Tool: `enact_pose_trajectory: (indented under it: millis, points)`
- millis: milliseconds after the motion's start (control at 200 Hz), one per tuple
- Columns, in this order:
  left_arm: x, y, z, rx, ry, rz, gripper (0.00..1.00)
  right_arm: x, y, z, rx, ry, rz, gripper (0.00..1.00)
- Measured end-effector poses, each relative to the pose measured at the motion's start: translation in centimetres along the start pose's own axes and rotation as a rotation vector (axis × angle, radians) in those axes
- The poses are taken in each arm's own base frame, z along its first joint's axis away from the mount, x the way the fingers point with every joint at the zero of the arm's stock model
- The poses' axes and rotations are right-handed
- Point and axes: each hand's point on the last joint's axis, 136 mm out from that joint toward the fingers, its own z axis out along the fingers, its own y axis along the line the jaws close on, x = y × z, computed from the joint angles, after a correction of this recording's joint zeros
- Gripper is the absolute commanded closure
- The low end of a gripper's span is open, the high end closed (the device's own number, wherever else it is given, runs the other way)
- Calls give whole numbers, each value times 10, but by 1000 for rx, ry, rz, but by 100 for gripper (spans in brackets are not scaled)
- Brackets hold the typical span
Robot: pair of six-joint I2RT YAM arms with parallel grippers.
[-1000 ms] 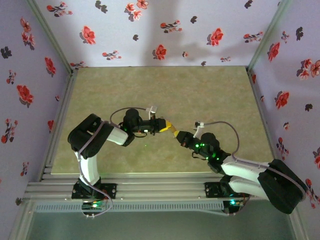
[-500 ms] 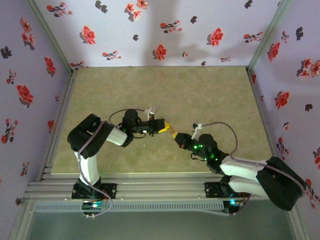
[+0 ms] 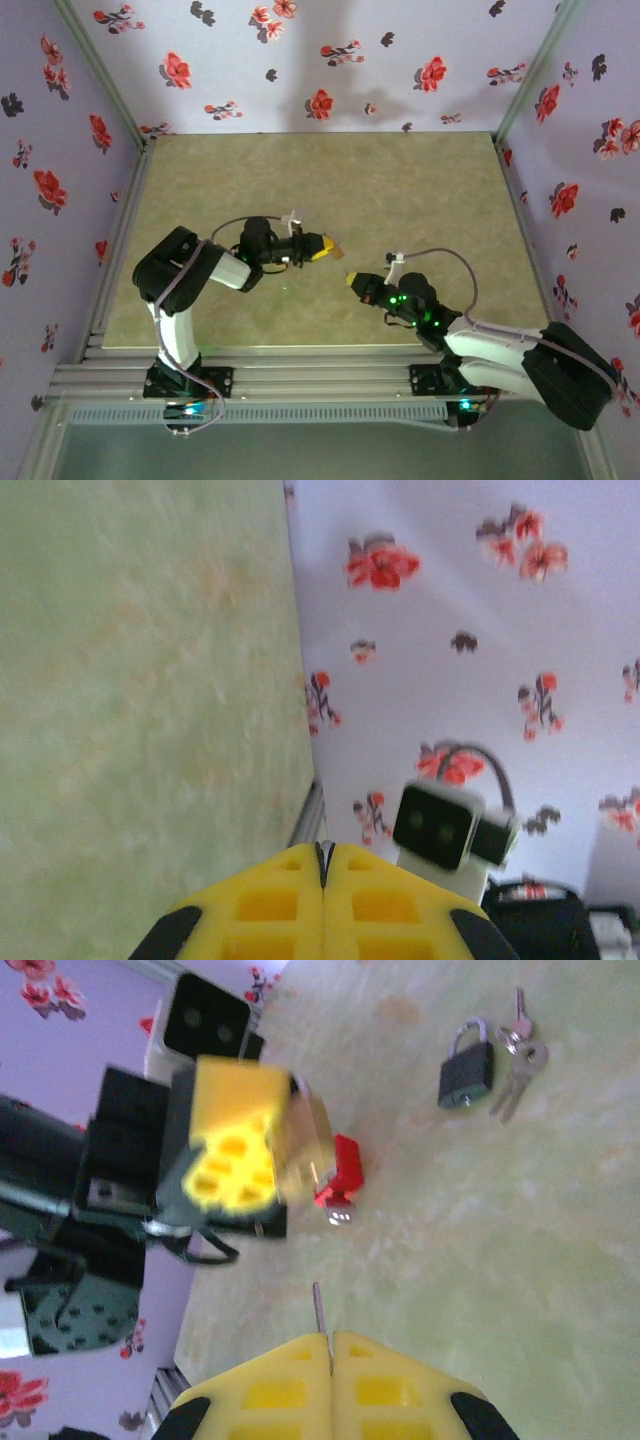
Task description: Lock with the key
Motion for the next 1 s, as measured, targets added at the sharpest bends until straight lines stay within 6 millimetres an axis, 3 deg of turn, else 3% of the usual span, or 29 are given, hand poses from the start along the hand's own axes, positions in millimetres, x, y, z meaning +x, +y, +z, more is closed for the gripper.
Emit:
enact_pose_trajectory:
  millis: [115,490,645,840,1000]
  points:
    - [-16,4,-7,-12,-62,-3,100,5,-4,-5,14,14,-3,100]
    - [-18,9,-6,-24,-72,-11,100,-4,-6,-26,43,-40,-31,100]
    - [-15,17,-5,-50,-63,-29,100,-10,-16,-36,124,-68,-59,100]
    - [-3,36,7,-178,-8,-12,100,-24,-13,-41,192,-81,-104,100]
    - [5,32,23,-297,50,82,100,-34,-14,-44,238,-83,-138,100]
